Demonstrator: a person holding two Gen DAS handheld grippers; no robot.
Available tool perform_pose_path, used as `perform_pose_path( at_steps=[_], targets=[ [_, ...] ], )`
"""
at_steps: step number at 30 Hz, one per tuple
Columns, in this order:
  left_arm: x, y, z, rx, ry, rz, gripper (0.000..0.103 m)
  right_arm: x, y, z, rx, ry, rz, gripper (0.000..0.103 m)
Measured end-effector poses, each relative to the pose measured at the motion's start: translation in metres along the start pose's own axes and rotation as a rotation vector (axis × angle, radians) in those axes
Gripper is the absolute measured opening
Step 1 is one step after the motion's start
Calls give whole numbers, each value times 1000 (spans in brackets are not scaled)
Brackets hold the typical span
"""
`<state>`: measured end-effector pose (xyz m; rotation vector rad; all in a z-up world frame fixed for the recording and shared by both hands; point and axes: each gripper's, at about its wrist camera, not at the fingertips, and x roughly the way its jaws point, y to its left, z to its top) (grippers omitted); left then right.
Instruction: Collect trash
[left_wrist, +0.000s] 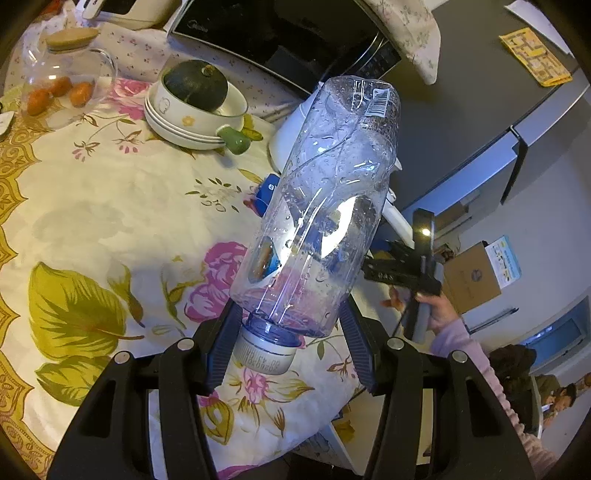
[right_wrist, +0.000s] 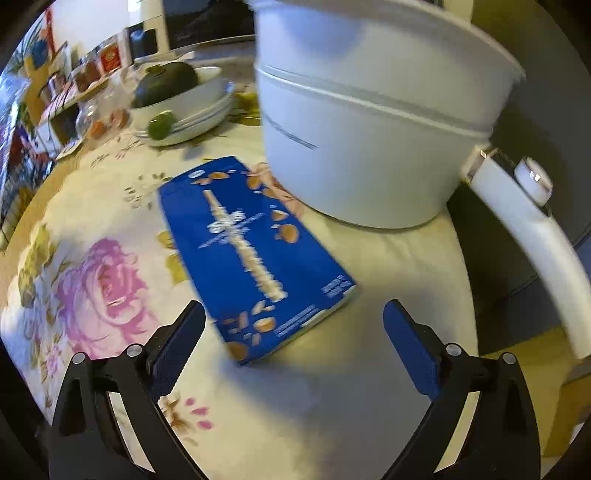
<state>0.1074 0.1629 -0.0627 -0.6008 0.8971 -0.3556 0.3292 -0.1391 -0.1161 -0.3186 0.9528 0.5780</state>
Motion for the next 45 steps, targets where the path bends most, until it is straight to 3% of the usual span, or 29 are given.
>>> perform_pose_path(
  at_steps=[7,9,11,13,16,19,23,30,36,39,45],
  targets=[
    [14,5,1,-23,35,6,54,25,3,10,35,1,116,96],
    [15,5,0,-22,40,6,54,25,17,7,28,30,187,96],
    [12,4,0,-21,33,1,54,21,40,0,-36,75,228,95],
    [7,4,1,-22,22,-3,54,9,80,-18,-179,121,237,94],
    [-3,4,3,-29,-4,-13,54,-4,122,-36,-299,124,109,94],
    [-11,5,3,-32,-22,-20,54,-4,122,-22,-156,100,-2,95],
    [-24,5,5,-35,-51,-30,54,2,124,14,20,87,-14,96],
    [-43,15,13,-60,-85,-45,54,68,145,58,163,287,-202,96],
    [-56,20,18,-74,-114,-55,54,81,138,74,281,310,-212,96],
    [-59,22,20,-80,-124,-54,54,77,139,72,318,297,-202,88],
    [-58,26,20,-96,-126,-38,54,56,157,52,291,252,-219,87]
  ],
)
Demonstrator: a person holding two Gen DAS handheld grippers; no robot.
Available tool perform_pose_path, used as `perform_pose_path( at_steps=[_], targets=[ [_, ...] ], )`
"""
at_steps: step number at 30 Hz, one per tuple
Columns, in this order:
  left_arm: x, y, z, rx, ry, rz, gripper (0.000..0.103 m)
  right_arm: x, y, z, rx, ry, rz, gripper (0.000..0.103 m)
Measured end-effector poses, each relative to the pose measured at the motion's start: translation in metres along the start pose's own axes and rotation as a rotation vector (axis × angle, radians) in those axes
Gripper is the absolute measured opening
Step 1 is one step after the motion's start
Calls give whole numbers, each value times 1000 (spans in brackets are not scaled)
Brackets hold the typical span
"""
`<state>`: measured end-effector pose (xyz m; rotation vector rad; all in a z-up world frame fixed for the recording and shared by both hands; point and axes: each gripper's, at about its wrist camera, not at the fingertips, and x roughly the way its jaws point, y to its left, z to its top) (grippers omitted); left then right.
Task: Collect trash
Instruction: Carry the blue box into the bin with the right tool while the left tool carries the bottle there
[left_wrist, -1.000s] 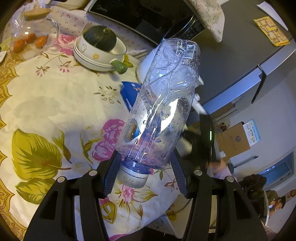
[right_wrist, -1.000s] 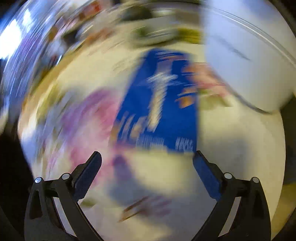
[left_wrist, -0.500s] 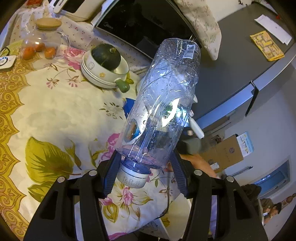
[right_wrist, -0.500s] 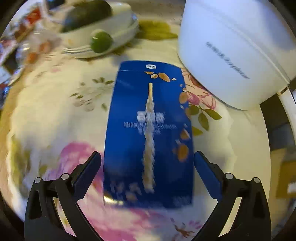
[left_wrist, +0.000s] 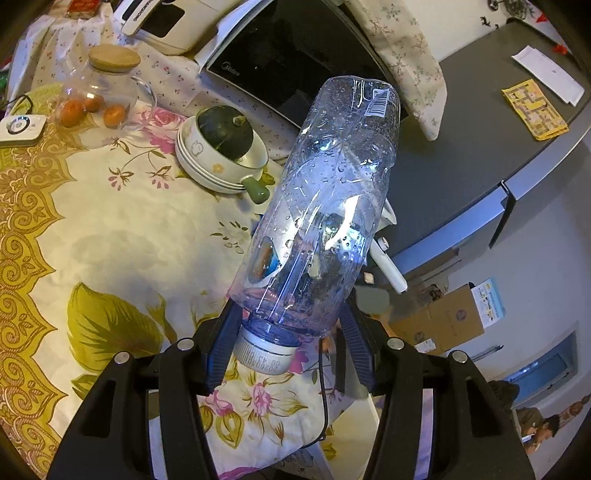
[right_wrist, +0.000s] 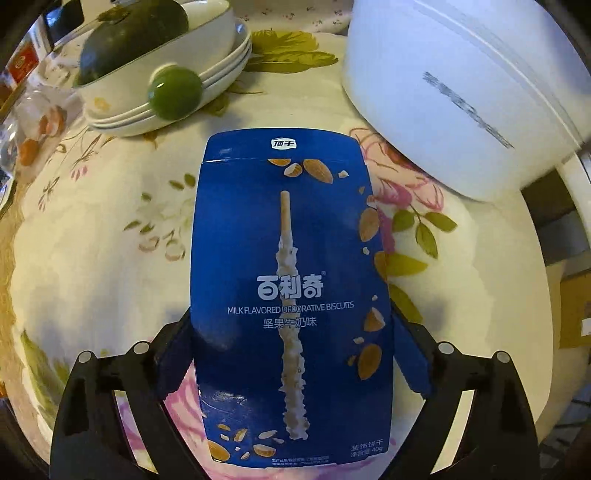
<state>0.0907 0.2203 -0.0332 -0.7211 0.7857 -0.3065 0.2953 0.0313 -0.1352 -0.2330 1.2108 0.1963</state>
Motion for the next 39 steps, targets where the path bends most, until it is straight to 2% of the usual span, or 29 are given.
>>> perform_pose_path(
  at_steps=[9,12,14,19,33,39],
  targets=[
    [6,-9,-8,23,3,10,54,-54,5,-68,-17,-105,-4,88],
    [11,-12,-13,26,17,9,54,-79,-10,-99,7,-154,-8,88],
    [13,-16,-17,34,25,6,54,-84,-10,-106,28,-173,-5,88],
    [18,-32,-31,67,45,-15,54,-118,-47,-156,113,-227,-5,88],
    [43,-91,-93,205,162,-76,54,-166,-118,-265,260,-314,-173,88],
    [60,-106,-127,232,239,-98,54,-170,-143,-306,333,-303,-229,88]
  ],
)
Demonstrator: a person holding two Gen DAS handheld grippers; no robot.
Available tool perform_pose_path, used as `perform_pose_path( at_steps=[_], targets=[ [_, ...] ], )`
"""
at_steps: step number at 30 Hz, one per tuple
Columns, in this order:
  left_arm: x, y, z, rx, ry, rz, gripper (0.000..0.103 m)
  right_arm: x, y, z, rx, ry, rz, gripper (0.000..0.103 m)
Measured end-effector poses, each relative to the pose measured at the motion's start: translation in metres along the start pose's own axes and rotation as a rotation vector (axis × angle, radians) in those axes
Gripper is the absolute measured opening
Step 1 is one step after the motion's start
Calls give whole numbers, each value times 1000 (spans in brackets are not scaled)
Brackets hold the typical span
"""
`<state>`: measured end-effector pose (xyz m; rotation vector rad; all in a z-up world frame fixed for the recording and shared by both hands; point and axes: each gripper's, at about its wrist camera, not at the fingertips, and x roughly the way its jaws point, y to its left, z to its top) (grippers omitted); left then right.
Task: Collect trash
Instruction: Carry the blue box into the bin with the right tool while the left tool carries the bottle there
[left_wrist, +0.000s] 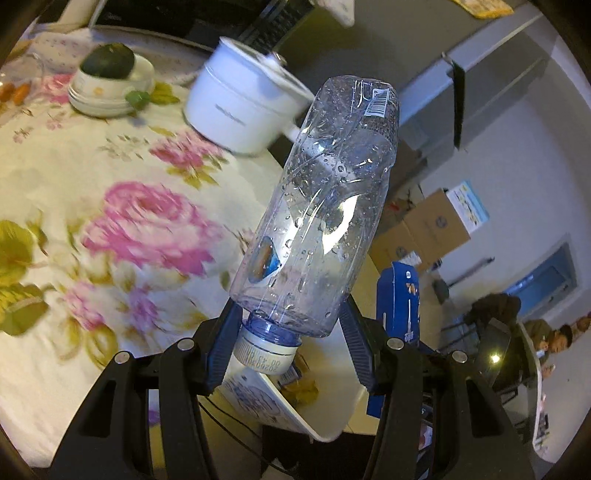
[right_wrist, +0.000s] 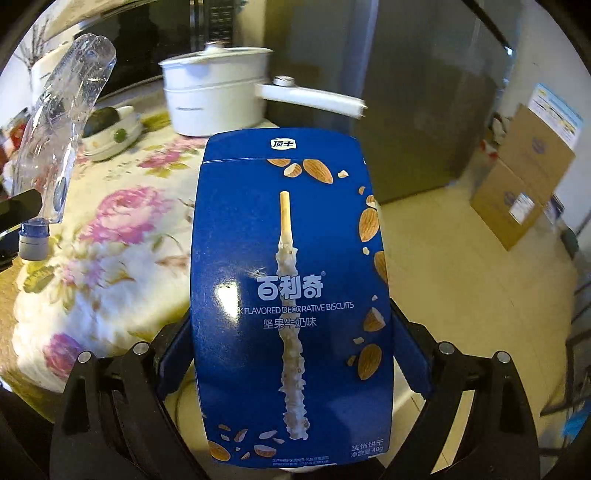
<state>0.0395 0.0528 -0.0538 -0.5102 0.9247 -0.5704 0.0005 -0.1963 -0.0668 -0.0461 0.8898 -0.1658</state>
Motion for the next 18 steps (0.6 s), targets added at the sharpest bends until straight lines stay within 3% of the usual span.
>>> perform_pose_path(
  at_steps=[7,18],
  targets=[
    [36,-23,-30,37,107,-21,54,5,-31,-25,80,52,-56,88],
    [67,-40,-49,69,180,-25,54,8,-39,-27,99,69,-91,90]
  ],
)
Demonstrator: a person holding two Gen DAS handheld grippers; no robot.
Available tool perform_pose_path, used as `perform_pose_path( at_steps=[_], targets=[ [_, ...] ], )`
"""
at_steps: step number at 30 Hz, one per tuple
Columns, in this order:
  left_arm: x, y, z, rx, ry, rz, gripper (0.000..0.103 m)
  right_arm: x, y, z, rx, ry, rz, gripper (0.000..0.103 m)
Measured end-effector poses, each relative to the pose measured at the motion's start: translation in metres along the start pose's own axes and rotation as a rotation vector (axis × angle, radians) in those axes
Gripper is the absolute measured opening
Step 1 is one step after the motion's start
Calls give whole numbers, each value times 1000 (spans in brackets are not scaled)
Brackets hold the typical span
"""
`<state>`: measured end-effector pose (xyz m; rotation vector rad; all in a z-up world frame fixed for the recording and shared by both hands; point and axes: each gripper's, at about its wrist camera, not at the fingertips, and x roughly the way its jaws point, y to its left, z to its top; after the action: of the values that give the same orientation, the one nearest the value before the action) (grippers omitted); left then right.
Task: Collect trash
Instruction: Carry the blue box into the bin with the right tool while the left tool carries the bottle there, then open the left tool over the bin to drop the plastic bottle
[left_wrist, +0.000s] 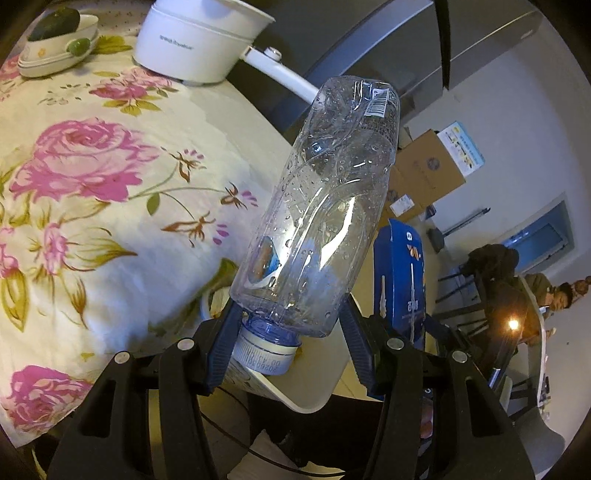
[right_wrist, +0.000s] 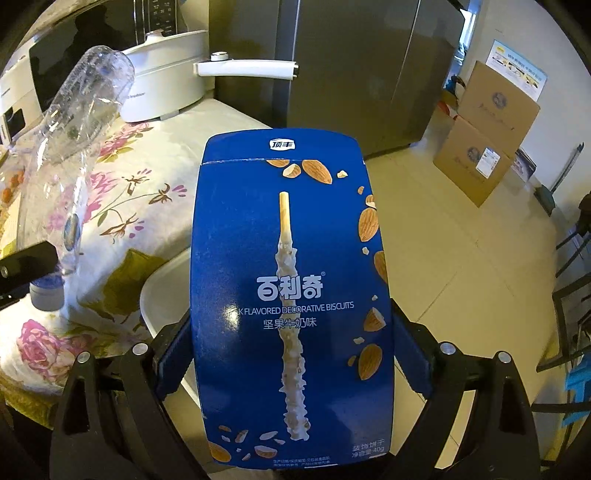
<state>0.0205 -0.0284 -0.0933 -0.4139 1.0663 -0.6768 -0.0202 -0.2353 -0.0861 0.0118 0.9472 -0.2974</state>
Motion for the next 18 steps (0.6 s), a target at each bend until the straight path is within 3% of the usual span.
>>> perform_pose_path(
  at_steps=[9,18],
  targets=[
    [18,-7,3,9,24,-13,54,1,-12,2,57,-8,-40,96],
    [56,-20,9,62,80,-5,55,-14,-30,3,140,-110,-141,96]
  ],
)
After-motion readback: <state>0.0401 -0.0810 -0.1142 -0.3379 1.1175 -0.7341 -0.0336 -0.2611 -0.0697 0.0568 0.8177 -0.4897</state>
